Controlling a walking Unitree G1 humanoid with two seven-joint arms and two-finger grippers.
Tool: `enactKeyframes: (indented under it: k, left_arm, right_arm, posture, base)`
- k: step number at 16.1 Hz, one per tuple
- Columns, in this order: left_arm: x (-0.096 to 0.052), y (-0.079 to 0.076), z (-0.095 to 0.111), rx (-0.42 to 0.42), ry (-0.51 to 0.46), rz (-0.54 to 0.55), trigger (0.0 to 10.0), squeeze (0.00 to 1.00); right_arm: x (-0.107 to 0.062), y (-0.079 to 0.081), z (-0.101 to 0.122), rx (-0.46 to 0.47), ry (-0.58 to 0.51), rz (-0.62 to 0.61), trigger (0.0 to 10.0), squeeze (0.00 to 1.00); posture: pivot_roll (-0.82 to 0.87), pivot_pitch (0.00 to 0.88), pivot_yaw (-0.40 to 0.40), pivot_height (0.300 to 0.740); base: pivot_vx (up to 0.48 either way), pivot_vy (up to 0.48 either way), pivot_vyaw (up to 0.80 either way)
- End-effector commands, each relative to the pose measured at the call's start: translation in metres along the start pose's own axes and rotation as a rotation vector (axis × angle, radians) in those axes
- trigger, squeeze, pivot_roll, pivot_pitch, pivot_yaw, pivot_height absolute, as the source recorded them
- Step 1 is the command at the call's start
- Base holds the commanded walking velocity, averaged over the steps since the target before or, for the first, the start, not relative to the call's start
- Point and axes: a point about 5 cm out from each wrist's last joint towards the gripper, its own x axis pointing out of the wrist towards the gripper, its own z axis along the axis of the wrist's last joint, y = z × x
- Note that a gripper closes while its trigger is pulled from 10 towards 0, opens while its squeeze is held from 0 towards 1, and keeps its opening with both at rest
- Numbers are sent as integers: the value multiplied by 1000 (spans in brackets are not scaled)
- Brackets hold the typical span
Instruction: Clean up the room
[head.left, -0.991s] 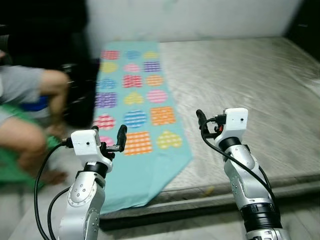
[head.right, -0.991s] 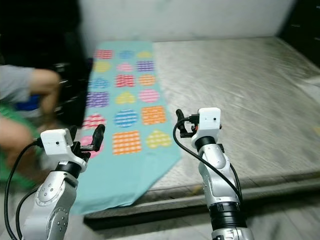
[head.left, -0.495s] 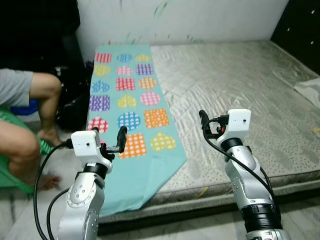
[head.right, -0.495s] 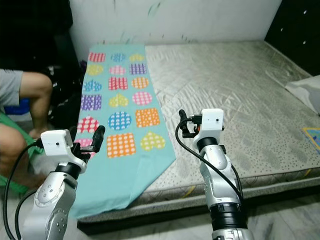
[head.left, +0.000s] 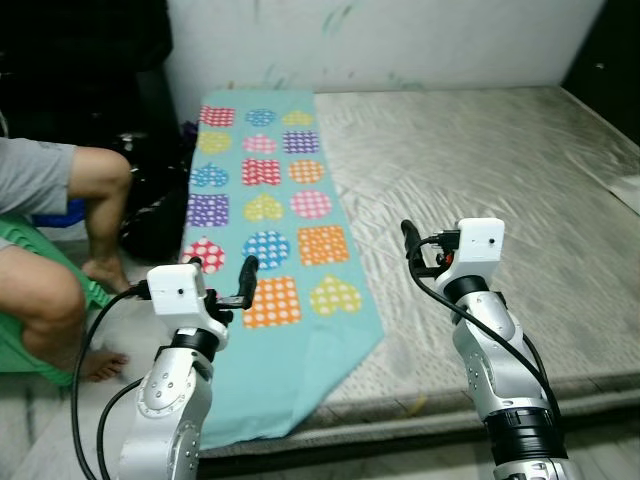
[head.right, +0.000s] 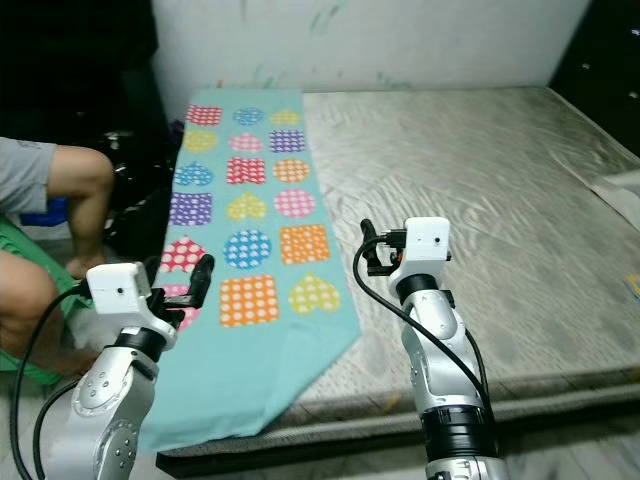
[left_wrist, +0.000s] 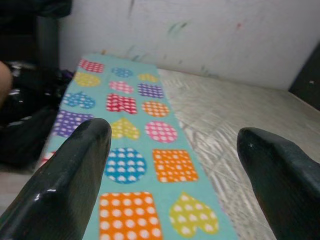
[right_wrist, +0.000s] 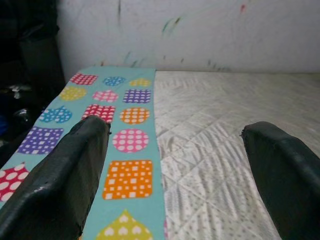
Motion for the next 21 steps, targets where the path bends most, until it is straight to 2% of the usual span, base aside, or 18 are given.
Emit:
enactKeyframes:
  k: [1,13,21]
  left_arm:
    - [-1,0,2,4,1,-4,10000,0]
    - [0,-2,2,10,1,-16,10000,0]
    - [1,0,-2,5,21,16,10000,0]
  right_arm:
    - [-2,-2,-1,-7,0,-5,10000,0]
    - [-3,-3,-2,-18,1,-12,10000,0]
    - [-3,-3,-3,-23,3,-10,10000,0]
  posture:
    - [-50,90,0,740]
    - [-48,85,3,740]
    - [-48,83,-1,740]
  base:
    - [262,0,0]
    - [273,0,0]
    - [0,0,0]
